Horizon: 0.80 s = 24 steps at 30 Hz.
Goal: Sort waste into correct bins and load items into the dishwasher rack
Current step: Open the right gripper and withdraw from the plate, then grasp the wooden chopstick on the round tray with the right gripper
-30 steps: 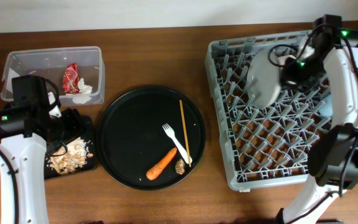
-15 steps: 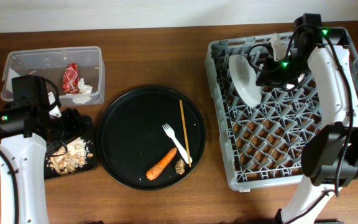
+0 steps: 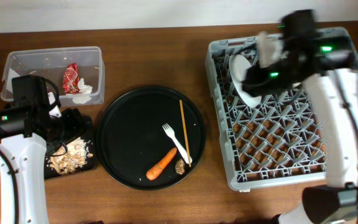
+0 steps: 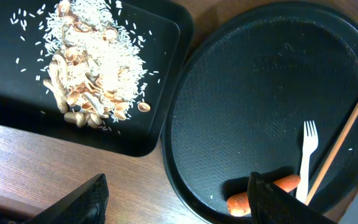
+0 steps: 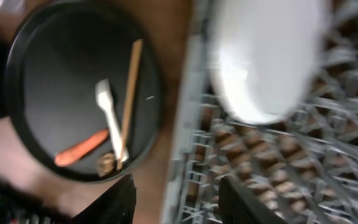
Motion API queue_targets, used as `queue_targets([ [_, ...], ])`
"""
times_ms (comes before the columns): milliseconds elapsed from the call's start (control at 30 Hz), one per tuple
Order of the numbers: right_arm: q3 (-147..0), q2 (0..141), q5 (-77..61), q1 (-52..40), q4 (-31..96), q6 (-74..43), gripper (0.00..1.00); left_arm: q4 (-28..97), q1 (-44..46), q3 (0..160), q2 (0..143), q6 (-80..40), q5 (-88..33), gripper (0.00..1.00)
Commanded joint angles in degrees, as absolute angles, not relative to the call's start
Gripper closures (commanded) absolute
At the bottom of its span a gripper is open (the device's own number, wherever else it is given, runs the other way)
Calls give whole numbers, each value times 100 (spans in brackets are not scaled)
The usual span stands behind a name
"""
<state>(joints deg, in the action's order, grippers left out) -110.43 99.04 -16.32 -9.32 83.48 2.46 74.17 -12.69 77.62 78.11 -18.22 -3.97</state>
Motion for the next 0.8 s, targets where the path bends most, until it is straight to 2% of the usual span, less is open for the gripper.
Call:
queue_targets([
  [0, -10969, 10269, -1555, -1750, 8217, -134, 53, 7430, -1293, 7793, 7789, -1793, -318, 29],
  [267, -10916, 11813, -1278, -2891, 7651, -1223, 53, 7463, -1293, 7793, 7789, -1793, -318, 29],
  [533, -10916, 13076, -1278, -3151, 7419, -1671, 53, 7461, -1293, 7793, 7789, -1793, -316, 29],
  [767, -10897, 13496, -1151, -3242, 7282, -1920, 54, 7463, -1293, 7793, 7789, -1793, -316, 29],
])
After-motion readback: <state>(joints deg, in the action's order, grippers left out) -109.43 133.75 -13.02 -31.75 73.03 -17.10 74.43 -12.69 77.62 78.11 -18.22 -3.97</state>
